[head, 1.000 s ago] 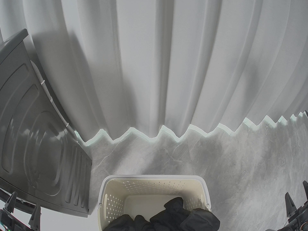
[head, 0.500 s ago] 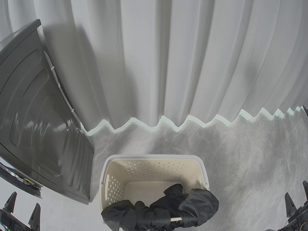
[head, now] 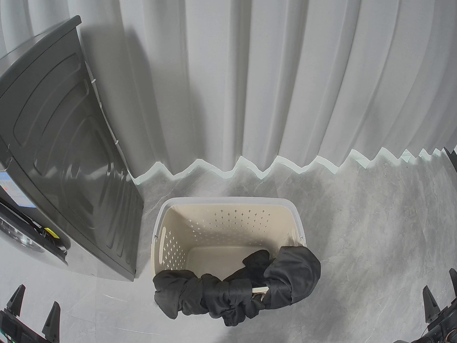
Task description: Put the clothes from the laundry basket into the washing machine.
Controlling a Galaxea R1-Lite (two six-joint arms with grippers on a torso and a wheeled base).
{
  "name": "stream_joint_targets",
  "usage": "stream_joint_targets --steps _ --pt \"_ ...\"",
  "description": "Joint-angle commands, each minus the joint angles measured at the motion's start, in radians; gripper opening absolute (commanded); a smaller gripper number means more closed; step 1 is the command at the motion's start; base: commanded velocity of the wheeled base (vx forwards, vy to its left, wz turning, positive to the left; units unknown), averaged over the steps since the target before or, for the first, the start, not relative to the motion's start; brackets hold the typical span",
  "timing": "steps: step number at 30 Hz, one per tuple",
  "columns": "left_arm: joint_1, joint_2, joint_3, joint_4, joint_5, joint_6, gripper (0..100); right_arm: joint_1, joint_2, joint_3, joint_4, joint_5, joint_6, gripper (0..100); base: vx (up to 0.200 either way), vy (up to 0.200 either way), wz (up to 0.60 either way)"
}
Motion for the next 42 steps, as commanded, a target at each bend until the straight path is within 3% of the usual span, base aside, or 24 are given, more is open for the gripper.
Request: stream_joint_targets --steps 1,10,19,42 --pt "0.000 -0.016 0.018 0.000 0.001 -0.001 100 0.000 -0.016 0.018 -0.001 0.001 0.000 100 -0.200 0.000 0.00" --pt "0.000 -0.016 0.018 0.000 0.001 -0.001 100 0.000 -0.016 0.018 -0.001 0.001 0.000 100 -0.200 0.000 0.00" --pt "0.000 -0.016 0.018 0.000 0.001 -0.001 100 0.000 -0.016 0.018 -0.001 0.001 0.000 100 0.000 0.000 0.00" --pt "0.000 -0.016 0.018 0.000 0.001 -0.001 100 0.000 -0.016 0.018 -0.001 0.001 0.000 100 0.000 0.200 0.00"
